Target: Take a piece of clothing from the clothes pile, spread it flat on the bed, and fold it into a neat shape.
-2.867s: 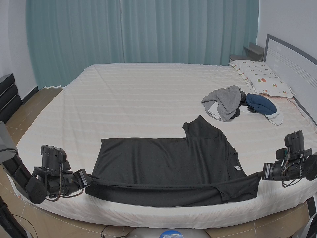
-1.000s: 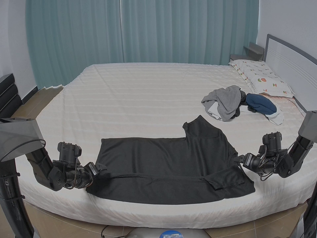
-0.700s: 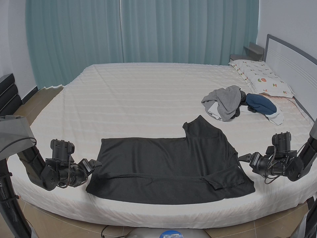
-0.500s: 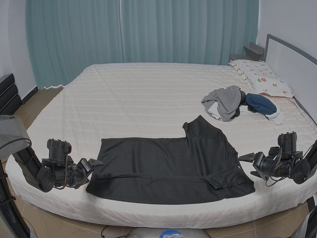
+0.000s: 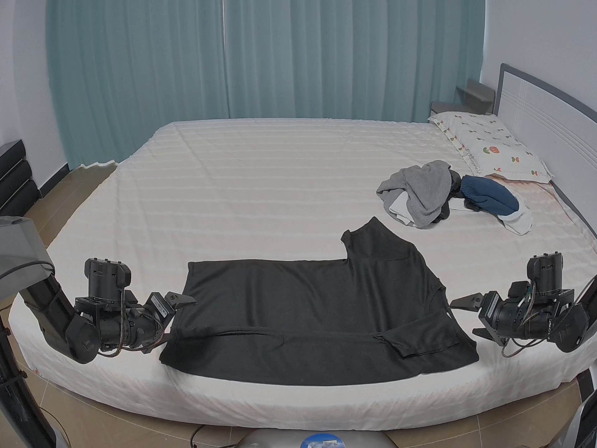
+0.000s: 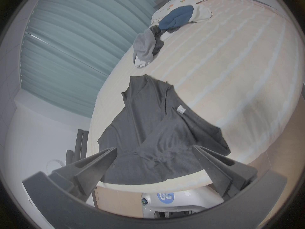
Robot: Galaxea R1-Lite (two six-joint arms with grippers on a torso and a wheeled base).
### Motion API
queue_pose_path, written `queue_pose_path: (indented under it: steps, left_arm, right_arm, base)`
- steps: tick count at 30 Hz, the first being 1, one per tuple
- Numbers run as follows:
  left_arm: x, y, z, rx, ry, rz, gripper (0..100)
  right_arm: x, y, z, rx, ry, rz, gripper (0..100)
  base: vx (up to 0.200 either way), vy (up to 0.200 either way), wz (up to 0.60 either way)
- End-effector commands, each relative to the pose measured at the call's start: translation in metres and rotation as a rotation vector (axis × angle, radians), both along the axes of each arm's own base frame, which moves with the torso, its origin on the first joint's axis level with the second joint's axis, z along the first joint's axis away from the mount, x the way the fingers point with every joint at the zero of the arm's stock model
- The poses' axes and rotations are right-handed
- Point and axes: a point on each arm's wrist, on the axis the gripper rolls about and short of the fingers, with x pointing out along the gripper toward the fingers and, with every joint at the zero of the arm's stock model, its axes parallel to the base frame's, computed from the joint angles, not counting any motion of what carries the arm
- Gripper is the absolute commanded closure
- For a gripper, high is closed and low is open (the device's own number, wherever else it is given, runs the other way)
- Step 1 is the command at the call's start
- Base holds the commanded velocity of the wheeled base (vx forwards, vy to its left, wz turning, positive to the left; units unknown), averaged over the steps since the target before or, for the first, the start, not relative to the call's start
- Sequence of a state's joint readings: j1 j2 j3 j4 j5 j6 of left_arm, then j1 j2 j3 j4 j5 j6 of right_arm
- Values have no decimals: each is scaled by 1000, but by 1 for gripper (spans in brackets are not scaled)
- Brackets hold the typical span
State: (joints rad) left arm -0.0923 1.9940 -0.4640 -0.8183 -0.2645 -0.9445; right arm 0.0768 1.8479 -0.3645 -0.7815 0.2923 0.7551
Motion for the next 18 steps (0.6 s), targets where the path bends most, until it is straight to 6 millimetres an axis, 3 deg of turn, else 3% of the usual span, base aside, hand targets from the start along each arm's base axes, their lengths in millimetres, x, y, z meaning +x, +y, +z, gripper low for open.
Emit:
queue_pose_path:
  steps: [1, 12, 18]
  left_arm:
    - [-1, -1, -1, 1, 6, -6, 0]
    - [-2, -1, -3, 5, 5, -7, 0]
    - [-2, -2, -6, 10, 12, -10, 0]
  right_arm:
    - [-3, 7, -13, -4, 58, 27, 0]
    - [-9, 34, -32, 26, 169, 91, 0]
    - [-11, 60, -35, 79, 212, 114, 0]
  base:
    - [0, 0, 0]
    - [0, 0, 0]
    - [-200, 0, 0]
